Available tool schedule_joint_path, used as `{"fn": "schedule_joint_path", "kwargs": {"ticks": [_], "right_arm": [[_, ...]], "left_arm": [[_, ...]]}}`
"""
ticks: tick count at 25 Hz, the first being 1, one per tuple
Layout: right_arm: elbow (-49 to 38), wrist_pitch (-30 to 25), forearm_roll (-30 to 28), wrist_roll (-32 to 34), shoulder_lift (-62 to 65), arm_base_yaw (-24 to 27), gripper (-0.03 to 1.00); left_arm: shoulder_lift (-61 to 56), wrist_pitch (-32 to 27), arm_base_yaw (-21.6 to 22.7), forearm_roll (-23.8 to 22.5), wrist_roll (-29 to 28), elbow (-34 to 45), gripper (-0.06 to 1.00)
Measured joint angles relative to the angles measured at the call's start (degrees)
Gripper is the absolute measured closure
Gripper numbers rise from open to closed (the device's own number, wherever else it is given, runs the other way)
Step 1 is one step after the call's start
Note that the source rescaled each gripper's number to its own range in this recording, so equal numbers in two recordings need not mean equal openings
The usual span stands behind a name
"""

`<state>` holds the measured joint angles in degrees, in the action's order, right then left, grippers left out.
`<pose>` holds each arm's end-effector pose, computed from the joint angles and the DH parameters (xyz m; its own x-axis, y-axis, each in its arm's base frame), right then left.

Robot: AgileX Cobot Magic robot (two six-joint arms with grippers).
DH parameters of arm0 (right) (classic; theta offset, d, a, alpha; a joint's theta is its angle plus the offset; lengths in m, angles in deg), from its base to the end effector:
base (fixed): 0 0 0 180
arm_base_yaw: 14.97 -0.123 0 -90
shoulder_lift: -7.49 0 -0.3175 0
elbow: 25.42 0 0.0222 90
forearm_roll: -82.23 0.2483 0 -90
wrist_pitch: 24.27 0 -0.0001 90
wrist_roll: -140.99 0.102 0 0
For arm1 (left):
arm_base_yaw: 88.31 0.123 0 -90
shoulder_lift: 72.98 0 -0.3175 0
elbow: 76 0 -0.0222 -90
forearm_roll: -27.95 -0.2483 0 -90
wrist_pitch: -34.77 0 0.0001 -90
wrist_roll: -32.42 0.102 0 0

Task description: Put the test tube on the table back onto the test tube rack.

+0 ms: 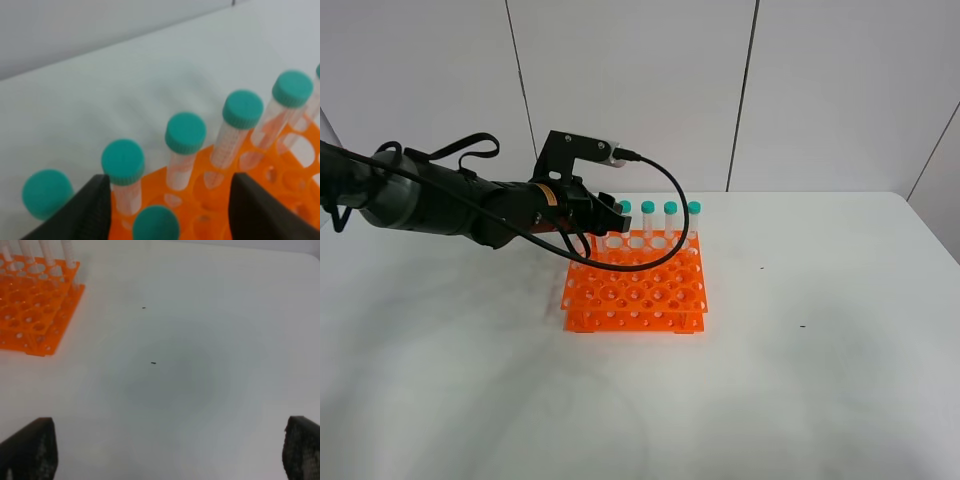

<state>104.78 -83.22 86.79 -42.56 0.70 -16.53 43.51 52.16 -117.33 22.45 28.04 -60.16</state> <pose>-0.0286 0.0062 0.2720 -0.4278 -0.0325 -0.9033 -0.0976 0.9952 0.0105 0.3768 -0.2124 0.2132 -0.3620 0.2182 -0.9063 0.5132 0.8583 0.0016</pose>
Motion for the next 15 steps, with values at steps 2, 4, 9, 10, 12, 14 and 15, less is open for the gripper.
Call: {"fn": "schedule_joint_path", "kwargs": {"ticks": [2, 4, 9, 10, 12, 14, 15], "right_arm": [[0.0, 0.0, 0.0, 0.0, 0.0, 0.0, -0.03], [0.0, 0.0, 0.0, 0.0, 0.0, 0.0, -0.03], [0.0, 0.0, 0.0, 0.0, 0.0, 0.0, -0.03], [0.0, 0.0, 0.0, 0.0, 0.0, 0.0, -0.03], [0.0, 0.0, 0.0, 0.0, 0.0, 0.0, -0.03], [0.0, 0.0, 0.0, 0.0, 0.0, 0.0, -0.03], [0.0, 0.0, 0.0, 0.0, 0.0, 0.0, -0.03]], "left_arm": [[-1.9, -2.2, 0.0, 0.0, 0.0, 0.0, 0.33], [-4.5, -4.4, 0.0, 0.0, 0.0, 0.0, 0.31], [-13.4, -10.7, 0.0, 0.0, 0.0, 0.0, 0.27], [-15.3, -12.5, 0.0, 0.0, 0.0, 0.0, 0.21], [-18.3, -17.4, 0.0, 0.0, 0.0, -0.1, 0.07], [-20.7, -26.1, 0.0, 0.0, 0.0, -0.2, 0.00], [-21.6, -30.4, 0.0, 0.0, -0.2, -0.4, -0.02]]}}
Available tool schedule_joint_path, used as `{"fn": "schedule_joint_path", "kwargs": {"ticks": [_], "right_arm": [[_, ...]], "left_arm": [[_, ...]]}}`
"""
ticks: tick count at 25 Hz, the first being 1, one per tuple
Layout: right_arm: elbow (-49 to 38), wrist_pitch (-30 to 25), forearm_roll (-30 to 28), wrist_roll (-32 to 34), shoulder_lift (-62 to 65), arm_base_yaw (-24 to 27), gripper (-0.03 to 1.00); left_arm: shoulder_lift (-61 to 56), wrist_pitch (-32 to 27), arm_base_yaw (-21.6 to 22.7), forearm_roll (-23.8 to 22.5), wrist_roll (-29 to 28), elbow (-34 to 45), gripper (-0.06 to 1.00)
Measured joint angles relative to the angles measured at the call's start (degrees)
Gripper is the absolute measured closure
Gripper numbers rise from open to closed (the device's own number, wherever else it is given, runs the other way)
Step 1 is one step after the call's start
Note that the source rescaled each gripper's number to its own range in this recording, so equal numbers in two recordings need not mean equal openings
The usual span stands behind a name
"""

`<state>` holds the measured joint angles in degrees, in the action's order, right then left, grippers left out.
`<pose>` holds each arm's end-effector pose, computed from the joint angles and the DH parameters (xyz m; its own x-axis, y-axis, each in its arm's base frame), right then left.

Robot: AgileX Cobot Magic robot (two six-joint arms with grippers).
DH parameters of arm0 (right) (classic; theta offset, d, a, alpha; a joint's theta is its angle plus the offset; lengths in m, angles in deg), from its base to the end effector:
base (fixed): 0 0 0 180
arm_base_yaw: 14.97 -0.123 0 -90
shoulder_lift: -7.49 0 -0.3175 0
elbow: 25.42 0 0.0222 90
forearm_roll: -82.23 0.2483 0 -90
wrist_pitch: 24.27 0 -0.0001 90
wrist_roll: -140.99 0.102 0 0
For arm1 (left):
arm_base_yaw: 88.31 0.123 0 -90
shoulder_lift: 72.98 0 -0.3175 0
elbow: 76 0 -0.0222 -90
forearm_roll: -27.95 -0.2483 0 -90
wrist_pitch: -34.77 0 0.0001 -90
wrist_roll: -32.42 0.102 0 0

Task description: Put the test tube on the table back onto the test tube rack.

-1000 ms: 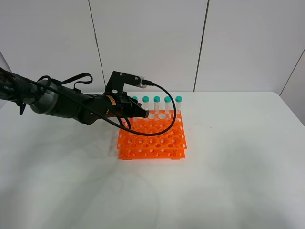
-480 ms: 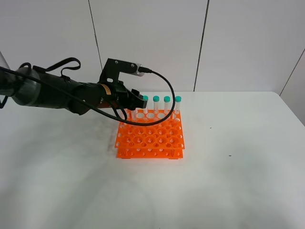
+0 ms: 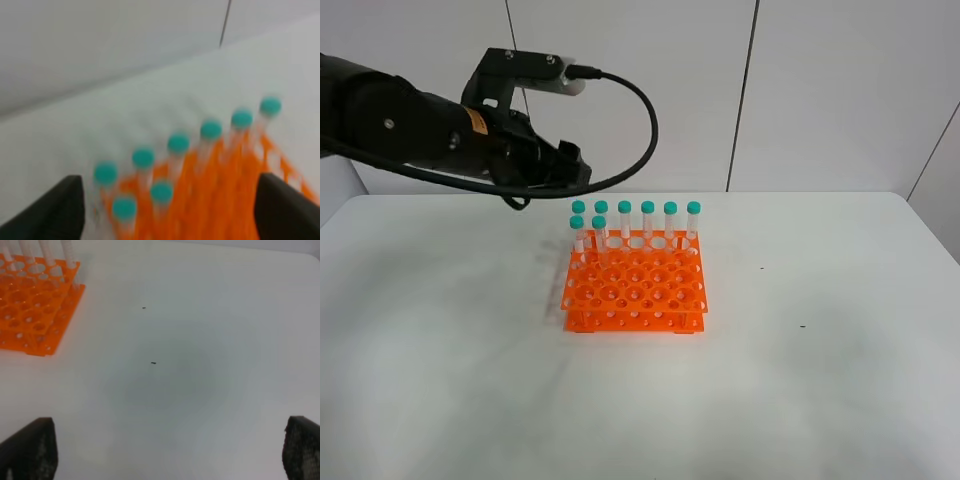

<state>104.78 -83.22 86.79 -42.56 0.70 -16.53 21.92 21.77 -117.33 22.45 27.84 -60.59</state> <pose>-0.0286 0.0062 0.2720 -0.4278 -0.0325 -0.9033 -0.0976 0.9952 0.0105 0.3097 -0.1693 0.3180 -0.4731 0.2780 -0.8360 0.4757 0.8793 0.0232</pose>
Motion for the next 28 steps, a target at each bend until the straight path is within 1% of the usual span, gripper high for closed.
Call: {"fn": "schedule_joint_path", "kwargs": {"ticks": [3, 5, 7, 10, 14, 16, 19, 21, 22, 24, 28], "right_arm": [[0.0, 0.0, 0.0, 0.0, 0.0, 0.0, -0.03], [0.0, 0.0, 0.0, 0.0, 0.0, 0.0, -0.03], [0.0, 0.0, 0.0, 0.0, 0.0, 0.0, -0.03], [0.0, 0.0, 0.0, 0.0, 0.0, 0.0, -0.03], [0.0, 0.0, 0.0, 0.0, 0.0, 0.0, -0.03], [0.0, 0.0, 0.0, 0.0, 0.0, 0.0, -0.03], [0.0, 0.0, 0.0, 0.0, 0.0, 0.0, -0.03], [0.0, 0.0, 0.0, 0.0, 0.0, 0.0, -0.03], [0.0, 0.0, 0.0, 0.0, 0.0, 0.0, -0.03], [0.0, 0.0, 0.0, 0.0, 0.0, 0.0, -0.03], [0.0, 0.0, 0.0, 0.0, 0.0, 0.0, -0.03]], "left_arm": [[-0.6, -16.7, 0.1, 0.0, -0.7, -1.9, -0.05], [-0.3, -25.2, 0.1, 0.0, -0.8, -3.2, -0.05], [0.3, -30.7, 0.1, 0.0, -0.8, -3.7, -0.06], [1.0, -34.9, 1.5, 0.5, -0.9, -4.1, -0.06], [1.1, -38.8, 7.7, 1.0, -1.0, -4.2, -0.06], [1.1, -40.4, 11.8, 1.8, -0.3, -4.3, -0.06], [1.1, -42.9, 20.9, 3.4, 1.8, -4.4, -0.06], [1.0, -44.9, 26.5, 4.0, 3.0, -4.4, -0.06], [0.6, -45.8, 28.6, 3.8, 3.3, -4.4, -0.06], [-1.5, -46.7, 30.0, 4.0, 3.7, -3.7, -0.06], [-10.1, -46.3, 30.1, 5.1, 4.2, 1.8, -0.06]]}}
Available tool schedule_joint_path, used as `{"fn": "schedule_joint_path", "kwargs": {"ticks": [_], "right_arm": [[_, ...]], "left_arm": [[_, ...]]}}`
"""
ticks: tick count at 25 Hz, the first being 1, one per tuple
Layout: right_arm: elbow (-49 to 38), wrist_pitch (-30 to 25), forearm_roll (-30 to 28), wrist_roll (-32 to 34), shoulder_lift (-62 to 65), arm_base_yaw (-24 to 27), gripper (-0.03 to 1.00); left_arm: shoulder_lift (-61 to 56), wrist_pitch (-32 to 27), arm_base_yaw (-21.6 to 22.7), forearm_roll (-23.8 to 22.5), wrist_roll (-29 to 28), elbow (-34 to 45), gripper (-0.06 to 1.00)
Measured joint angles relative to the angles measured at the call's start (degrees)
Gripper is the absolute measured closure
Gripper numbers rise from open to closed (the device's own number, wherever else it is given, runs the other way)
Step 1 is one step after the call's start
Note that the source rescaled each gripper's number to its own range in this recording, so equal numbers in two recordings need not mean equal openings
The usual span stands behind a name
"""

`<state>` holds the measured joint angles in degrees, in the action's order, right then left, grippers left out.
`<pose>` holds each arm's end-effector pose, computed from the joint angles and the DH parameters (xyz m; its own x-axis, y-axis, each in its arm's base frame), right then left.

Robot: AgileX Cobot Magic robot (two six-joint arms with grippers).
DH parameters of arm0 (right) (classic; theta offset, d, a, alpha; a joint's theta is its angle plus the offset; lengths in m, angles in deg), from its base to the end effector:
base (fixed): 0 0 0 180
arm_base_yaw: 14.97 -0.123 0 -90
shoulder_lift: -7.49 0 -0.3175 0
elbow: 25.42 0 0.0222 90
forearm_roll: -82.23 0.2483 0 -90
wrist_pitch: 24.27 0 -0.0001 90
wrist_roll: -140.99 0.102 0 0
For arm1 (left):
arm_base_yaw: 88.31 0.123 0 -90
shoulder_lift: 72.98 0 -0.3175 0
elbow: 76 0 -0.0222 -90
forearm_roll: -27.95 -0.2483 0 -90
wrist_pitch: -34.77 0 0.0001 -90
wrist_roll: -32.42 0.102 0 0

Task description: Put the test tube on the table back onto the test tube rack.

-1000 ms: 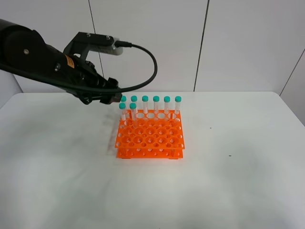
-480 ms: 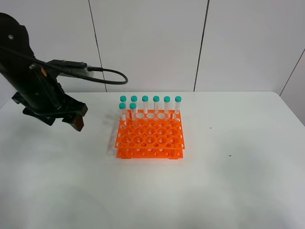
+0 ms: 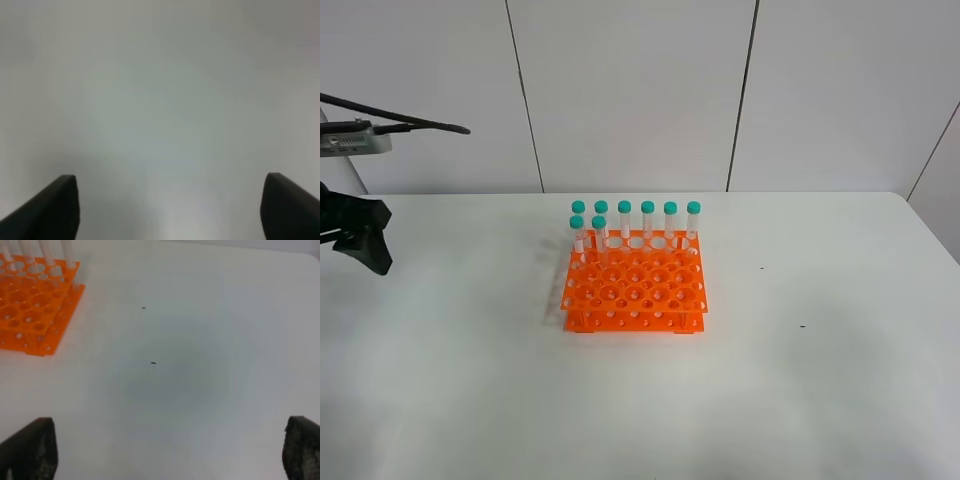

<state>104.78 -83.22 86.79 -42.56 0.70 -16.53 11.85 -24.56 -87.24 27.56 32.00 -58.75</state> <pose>-0.0286 0.0062 0.2720 -0.4278 -0.0325 -0.9033 -0.0976 0.9952 0.0105 0.2512 0.0053 0.3122 -0.9476 -0.0216 -0.3188 -0.0242 0.9997 0.0043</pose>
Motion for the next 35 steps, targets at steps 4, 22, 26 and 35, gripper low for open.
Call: {"fn": "schedule_joint_path", "kwargs": {"ticks": [4, 22, 26, 35], "right_arm": [[0.0, 0.0, 0.0, 0.0, 0.0, 0.0, -0.03], [0.0, 0.0, 0.0, 0.0, 0.0, 0.0, -0.03], [0.0, 0.0, 0.0, 0.0, 0.0, 0.0, -0.03], [0.0, 0.0, 0.0, 0.0, 0.0, 0.0, -0.03]], "left_arm": [[-11.2, 0.0, 0.0, 2.0, 2.0, 10.9, -0.06], [-56.6, -0.8, 0.0, -2.3, -2.5, 31.8, -0.06], [-59.3, -0.8, 0.0, -2.4, -2.7, 31.8, -0.06], [-65.4, -0.8, -2.6, -2.4, -2.7, 31.8, -0.06]]}}
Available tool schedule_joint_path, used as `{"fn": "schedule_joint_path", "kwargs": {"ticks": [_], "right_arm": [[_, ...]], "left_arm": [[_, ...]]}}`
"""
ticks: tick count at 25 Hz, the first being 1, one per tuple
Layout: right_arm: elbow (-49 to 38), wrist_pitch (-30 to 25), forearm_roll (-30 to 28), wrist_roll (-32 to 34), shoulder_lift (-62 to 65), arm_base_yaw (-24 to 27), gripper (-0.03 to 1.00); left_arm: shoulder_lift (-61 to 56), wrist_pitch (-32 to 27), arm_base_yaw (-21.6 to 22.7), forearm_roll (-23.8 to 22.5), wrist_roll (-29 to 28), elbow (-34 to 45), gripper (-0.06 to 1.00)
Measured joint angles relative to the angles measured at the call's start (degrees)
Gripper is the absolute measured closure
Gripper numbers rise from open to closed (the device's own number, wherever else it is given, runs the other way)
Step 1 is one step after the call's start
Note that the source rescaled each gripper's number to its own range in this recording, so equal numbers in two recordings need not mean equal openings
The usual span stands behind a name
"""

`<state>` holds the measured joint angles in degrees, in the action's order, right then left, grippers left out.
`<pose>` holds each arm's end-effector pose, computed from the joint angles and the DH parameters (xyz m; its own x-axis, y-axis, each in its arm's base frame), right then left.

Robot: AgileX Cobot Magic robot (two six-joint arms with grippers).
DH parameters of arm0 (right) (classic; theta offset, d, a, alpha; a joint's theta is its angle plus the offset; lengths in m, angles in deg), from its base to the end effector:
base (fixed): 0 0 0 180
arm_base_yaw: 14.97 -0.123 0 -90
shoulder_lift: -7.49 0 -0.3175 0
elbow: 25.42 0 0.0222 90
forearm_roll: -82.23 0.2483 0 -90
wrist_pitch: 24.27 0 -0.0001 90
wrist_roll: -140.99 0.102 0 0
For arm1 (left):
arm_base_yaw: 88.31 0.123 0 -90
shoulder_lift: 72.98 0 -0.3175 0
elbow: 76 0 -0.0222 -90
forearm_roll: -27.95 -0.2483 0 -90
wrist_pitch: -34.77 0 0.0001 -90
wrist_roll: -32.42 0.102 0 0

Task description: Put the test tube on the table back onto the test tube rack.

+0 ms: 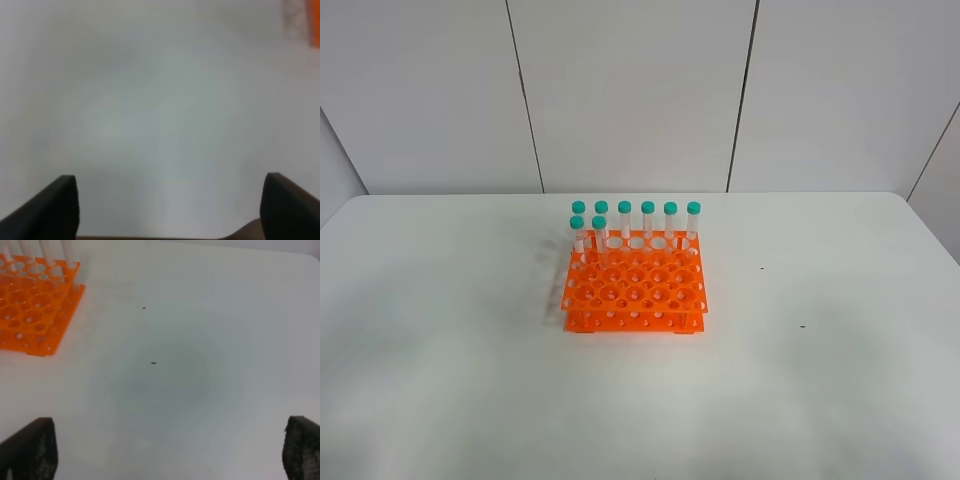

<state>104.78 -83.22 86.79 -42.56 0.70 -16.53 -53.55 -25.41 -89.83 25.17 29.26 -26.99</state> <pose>-0.0286 0.0062 0.2720 -0.4278 -0.0325 -0.9033 -0.0976 0.9952 0.0105 0.0031 0.0042 0.2769 -0.6230 -0.0145 -0.7821 -0.0257 0.9997 0.0020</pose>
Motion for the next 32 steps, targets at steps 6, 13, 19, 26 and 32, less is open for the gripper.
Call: {"fn": "schedule_joint_path", "kwargs": {"ticks": [6, 13, 19, 26, 32], "right_arm": [[0.0, 0.0, 0.0, 0.0, 0.0, 0.0, -0.03], [0.0, 0.0, 0.0, 0.0, 0.0, 0.0, -0.03], [0.0, 0.0, 0.0, 0.0, 0.0, 0.0, -0.03], [0.0, 0.0, 0.0, 0.0, 0.0, 0.0, -0.03], [0.0, 0.0, 0.0, 0.0, 0.0, 0.0, -0.03]], "left_arm": [[-5.0, 0.0, -0.2, 0.0, 0.0, 0.0, -0.06], [-12.6, -0.1, -0.2, -0.1, 0.0, 0.0, -0.06], [-12.8, -0.1, -0.2, -0.2, 0.0, 0.2, -0.06], [-12.8, -0.1, -0.2, -0.2, 0.0, 0.2, -0.06], [-12.8, -0.1, -0.2, -0.2, 0.0, 0.2, -0.06]]}}
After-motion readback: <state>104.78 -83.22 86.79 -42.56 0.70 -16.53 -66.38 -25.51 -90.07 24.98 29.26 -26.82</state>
